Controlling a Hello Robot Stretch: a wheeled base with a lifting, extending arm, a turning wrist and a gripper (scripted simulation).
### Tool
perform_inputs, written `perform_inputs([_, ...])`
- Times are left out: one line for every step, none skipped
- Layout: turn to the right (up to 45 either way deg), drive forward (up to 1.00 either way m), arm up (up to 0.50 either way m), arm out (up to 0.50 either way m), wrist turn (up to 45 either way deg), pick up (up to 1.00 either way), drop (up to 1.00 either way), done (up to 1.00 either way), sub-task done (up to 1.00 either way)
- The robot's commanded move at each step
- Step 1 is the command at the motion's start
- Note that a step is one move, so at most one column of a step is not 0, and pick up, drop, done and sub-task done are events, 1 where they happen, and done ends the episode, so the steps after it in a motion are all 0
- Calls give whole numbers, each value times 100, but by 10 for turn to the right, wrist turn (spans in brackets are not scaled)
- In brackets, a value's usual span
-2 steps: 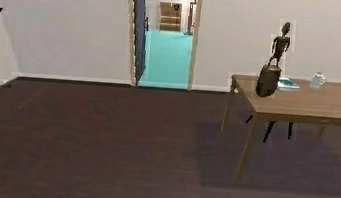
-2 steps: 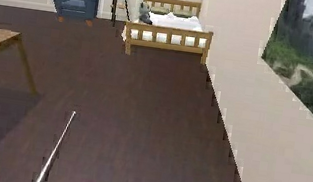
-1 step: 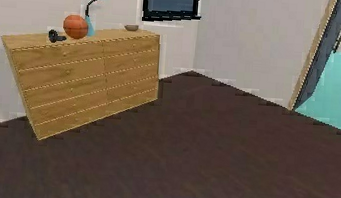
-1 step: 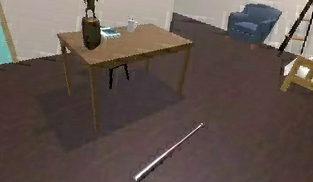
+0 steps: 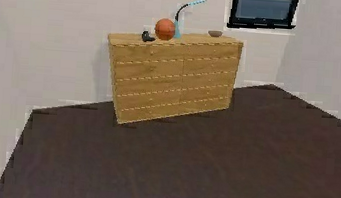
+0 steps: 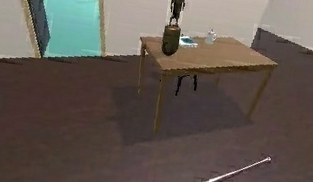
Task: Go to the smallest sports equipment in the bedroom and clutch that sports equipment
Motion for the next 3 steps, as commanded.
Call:
perform_inputs([-30,0,0,0,0,0,0,0,0])
perform_inputs([0,100,0,0,0,0,0,0,0])
perform_inputs([0,40,0,0,0,0,0,0,0])
